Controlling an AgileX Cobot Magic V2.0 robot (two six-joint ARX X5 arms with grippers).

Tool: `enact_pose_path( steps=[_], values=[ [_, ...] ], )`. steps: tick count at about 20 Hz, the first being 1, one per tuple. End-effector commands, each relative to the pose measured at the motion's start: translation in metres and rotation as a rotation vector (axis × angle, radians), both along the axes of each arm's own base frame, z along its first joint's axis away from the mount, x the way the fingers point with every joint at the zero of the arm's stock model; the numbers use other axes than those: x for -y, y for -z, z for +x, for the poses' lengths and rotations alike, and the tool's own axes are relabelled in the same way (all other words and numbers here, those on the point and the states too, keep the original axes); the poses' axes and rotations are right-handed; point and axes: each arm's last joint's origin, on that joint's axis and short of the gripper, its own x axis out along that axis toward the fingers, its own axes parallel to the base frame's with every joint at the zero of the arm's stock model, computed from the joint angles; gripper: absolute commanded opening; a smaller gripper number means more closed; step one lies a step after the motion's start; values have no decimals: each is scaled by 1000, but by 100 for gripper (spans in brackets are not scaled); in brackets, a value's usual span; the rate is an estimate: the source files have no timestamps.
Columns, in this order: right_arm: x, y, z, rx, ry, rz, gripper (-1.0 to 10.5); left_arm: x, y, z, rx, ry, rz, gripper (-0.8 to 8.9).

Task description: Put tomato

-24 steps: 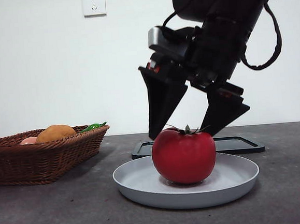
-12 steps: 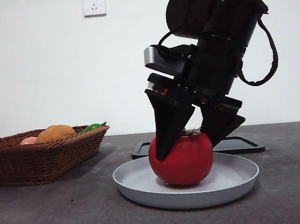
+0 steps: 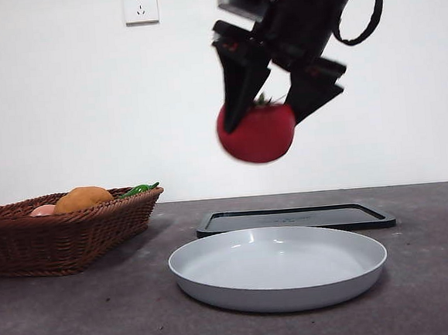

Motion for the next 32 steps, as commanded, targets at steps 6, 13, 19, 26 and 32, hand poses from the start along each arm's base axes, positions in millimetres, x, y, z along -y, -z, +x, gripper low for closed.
enact_pose_path(
  steps=[6, 13, 19, 26, 32],
  values=[
    [24, 10, 80, 41, 133, -9, 207, 1, -5, 1, 25, 11, -5, 593],
    [25, 65, 141, 5, 171, -45, 208, 1, -5, 0, 24, 11, -5, 593],
    [23, 85, 151, 3, 175, -46, 208, 1, -5, 0, 24, 11, -5, 593],
    [23, 93, 149, -45, 169, -63, 328, 1, -5, 0, 23, 11, -5, 593],
    [21, 82, 146, -40, 169, -56, 533, 1, -5, 0, 23, 11, -5, 593]
  ],
)
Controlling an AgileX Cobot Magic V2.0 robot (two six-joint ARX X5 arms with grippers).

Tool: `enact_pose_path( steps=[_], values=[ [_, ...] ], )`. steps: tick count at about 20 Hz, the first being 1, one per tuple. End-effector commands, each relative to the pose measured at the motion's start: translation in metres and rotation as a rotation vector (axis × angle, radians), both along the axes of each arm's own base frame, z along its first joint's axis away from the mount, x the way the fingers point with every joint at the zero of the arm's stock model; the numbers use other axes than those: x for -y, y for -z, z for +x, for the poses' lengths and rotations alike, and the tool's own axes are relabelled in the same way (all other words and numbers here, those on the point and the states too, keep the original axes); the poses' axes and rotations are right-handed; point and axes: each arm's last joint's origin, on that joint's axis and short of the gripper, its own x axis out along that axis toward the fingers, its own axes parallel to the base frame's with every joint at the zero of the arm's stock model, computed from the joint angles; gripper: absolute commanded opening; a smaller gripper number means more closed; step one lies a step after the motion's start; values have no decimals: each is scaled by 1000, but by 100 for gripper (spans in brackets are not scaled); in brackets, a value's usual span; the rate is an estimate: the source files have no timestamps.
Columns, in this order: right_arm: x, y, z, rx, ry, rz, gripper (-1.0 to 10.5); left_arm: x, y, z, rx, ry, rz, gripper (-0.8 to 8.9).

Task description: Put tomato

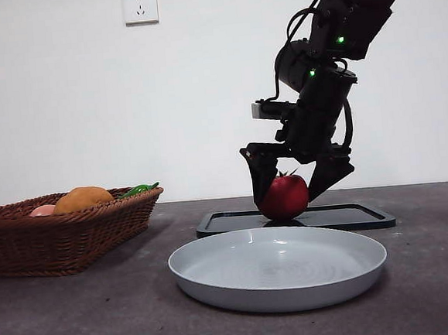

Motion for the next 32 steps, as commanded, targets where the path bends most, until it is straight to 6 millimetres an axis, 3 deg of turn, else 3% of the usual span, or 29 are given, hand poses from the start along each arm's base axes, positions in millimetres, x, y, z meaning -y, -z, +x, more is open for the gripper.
enact_pose_path(
  steps=[1, 4, 8, 13, 20, 25, 32],
  values=[
    [-3, -11, 1, 6, -9, 1, 533, 1, -5, 0, 23, 11, -5, 593],
    [2, -41, -12, 9, -10, 3, 533, 1, -5, 0, 24, 11, -5, 593],
    [13, -103, -42, 79, -24, 49, 533, 1, -5, 0, 19, 11, -3, 593],
    [39, -175, -113, 54, -51, 75, 533, 1, -5, 0, 19, 11, -3, 593],
    [62, -227, -196, 82, -92, 95, 532, 1, -5, 0, 18, 11, -3, 593],
    [74, -228, -256, 109, -159, 110, 507, 1, -5, 0, 18, 11, -3, 593],
    [96, -181, -313, 55, -231, 150, 507, 1, -5, 0, 19, 11, -3, 593]
  ],
)
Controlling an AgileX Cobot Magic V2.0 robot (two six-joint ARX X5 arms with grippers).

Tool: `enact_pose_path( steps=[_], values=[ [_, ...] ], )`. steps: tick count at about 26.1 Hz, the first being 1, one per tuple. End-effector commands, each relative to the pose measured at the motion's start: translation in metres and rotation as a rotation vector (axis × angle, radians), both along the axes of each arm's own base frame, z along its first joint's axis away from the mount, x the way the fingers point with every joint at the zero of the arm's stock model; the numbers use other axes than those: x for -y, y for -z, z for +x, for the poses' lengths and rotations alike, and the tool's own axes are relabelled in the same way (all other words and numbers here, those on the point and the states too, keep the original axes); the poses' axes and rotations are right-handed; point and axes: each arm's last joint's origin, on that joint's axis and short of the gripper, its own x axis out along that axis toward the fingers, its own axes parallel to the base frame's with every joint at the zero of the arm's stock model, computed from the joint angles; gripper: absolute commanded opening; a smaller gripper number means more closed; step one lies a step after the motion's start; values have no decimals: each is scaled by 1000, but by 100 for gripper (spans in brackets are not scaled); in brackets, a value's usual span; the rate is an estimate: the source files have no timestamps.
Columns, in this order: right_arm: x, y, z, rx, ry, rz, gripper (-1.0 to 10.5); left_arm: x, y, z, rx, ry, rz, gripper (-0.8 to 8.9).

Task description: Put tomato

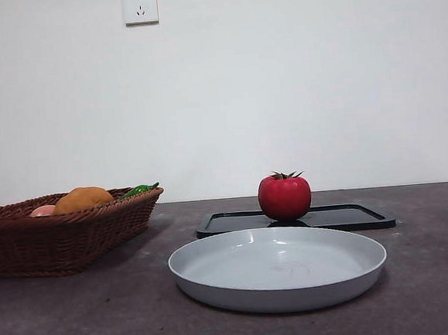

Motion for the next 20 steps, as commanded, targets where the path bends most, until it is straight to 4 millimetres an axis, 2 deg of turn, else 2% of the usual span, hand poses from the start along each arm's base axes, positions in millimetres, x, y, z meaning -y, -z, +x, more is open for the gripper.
enact_pose_path(
  steps=[1, 4, 11, 14, 16, 20],
  values=[
    [2, 9, -9, -14, -38, 31, 507, 1, -5, 0, 22, 11, -5, 593],
    [6, 19, -17, -29, -50, 42, 507, 1, -5, 0, 22, 11, -4, 593],
    [6, 18, -18, -24, -50, 44, 506, 1, -5, 0, 21, 11, -4, 591],
    [6, 18, -17, -23, -50, 45, 467, 1, -5, 0, 21, 11, -4, 582],
    [6, 18, -17, -23, -50, 45, 386, 1, -5, 0, 21, 11, -4, 523],
    [6, 18, -17, -22, -48, 43, 182, 1, -5, 0, 21, 11, -4, 285]
  ],
)
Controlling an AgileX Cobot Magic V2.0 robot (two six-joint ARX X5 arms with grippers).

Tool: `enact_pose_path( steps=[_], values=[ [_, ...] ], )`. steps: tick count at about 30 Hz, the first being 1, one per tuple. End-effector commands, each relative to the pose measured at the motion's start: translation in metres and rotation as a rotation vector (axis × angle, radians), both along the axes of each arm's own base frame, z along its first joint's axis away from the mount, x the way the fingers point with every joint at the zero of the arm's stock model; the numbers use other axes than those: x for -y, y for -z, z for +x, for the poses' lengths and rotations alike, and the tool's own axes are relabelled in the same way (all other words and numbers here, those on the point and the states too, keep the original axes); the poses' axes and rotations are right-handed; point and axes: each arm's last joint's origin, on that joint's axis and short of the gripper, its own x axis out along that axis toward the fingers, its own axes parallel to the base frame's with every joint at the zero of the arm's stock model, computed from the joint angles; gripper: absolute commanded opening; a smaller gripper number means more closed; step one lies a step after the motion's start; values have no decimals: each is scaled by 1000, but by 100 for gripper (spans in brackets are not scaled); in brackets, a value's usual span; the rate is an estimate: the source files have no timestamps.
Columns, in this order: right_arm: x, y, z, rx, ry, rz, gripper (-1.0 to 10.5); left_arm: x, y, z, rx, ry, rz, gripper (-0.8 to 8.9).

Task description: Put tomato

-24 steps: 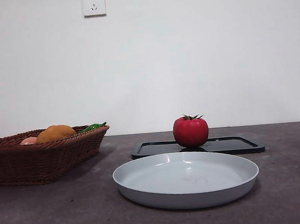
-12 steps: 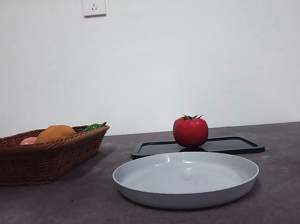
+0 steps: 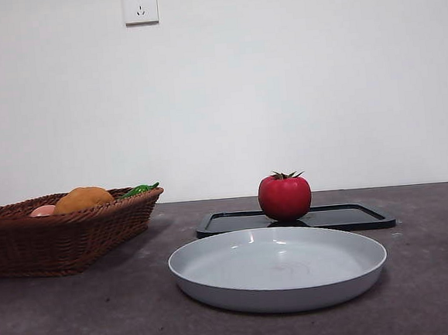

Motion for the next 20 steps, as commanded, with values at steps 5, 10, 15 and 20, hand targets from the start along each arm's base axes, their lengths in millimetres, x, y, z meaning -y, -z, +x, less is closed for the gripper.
enact_pose_path(
  steps=[5, 10, 15, 20],
  values=[
    [-1, -3, 0, 10, -8, 8, 8, 1, -5, 0, 21, 11, -4, 8],
    [-1, -3, 1, 11, -8, 8, 8, 1, -5, 0, 22, 11, -5, 7],
    [-1, -3, 0, 10, -8, 8, 8, 1, -5, 0, 21, 11, -4, 7],
    [-1, -3, 0, 11, -8, 8, 8, 1, -5, 0, 21, 11, -5, 7]
  ],
)
